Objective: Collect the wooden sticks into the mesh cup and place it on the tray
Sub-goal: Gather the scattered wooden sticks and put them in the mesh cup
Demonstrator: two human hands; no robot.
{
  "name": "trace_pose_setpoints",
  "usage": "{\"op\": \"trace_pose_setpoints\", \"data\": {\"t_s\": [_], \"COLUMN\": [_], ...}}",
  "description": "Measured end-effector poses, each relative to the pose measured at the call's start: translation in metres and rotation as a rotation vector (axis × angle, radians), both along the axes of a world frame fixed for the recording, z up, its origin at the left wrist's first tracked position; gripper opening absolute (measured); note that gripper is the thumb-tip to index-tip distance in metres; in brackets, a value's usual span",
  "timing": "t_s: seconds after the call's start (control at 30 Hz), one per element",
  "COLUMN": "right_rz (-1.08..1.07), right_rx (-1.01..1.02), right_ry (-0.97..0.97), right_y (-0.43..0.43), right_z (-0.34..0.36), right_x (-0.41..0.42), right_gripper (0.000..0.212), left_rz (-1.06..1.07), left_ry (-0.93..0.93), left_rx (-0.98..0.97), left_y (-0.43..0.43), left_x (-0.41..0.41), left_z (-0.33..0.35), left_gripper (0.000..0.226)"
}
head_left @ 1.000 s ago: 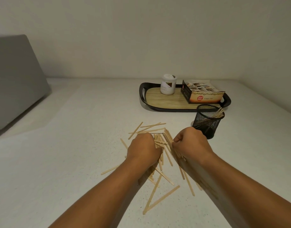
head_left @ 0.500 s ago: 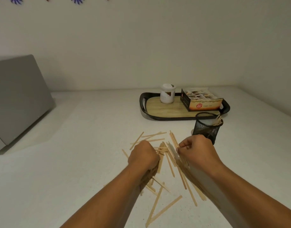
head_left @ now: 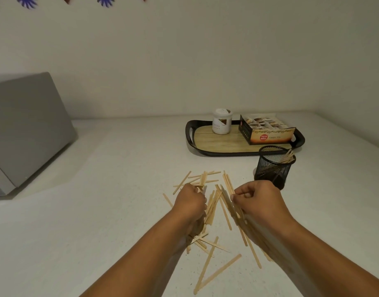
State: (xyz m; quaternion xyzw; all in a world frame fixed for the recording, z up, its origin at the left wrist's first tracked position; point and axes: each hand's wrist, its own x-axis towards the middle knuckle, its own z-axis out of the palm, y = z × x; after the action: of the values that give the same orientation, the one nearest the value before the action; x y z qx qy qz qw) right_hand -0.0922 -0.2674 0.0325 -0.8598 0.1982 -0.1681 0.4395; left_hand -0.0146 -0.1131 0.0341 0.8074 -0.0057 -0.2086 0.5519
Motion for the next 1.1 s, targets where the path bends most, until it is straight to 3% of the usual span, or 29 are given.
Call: {"op": "trace_pose_setpoints", "data": {"t_s": [0.2,0.33,0.4,0.57,0.67,0.77,0.93,1.1], "right_rz": [0.015,0.035,0.063,0.094,0.055,0.094,0.153,-0.036], "right_rx": [0.103,0.143,0.152,0.030,-0.135,-0.155,0.054,0.664], "right_ry": [-0.024,-0.080,-0.101,-0.065,-0.084,-0.074,-0.103,-0.104], "right_y": [0.008,0.017,0.023,0.046,0.058,0.064,0.066,0.074], "right_z": [0.004,0.016,0.022,0.026,0.028,0.026,0.025,0.029], "right_x": [-0.001,-0.003,-0.004,-0.009,-0.014,-0.017,-0.024,-0.034], "right_gripper": [0.009,0.007,0.006,0.007,0.012,0.012,0.010,0.016], "left_rz": [0.165,0.138,0.103,0.072,0.124,0.248,0.366,0.384], "left_ry": [0.312,0.450,0.521,0.518,0.513,0.469,0.347,0.185], "left_rx": [-0.290,-0.458,-0.531,-0.620,-0.708,-0.708,-0.735,-0.933], "left_y": [0.003,0.004,0.001,-0.008,-0.009,-0.006,-0.003,-0.003], "left_x": [-0.007,-0.013,-0.018,-0.031,-0.037,-0.038,-0.035,-0.033], "left_z": [0.007,0.010,0.013,0.018,0.023,0.020,0.015,0.021], "left_gripper": [0.024,0.019,0.030,0.052,0.041,0.031,0.037,0.030]}}
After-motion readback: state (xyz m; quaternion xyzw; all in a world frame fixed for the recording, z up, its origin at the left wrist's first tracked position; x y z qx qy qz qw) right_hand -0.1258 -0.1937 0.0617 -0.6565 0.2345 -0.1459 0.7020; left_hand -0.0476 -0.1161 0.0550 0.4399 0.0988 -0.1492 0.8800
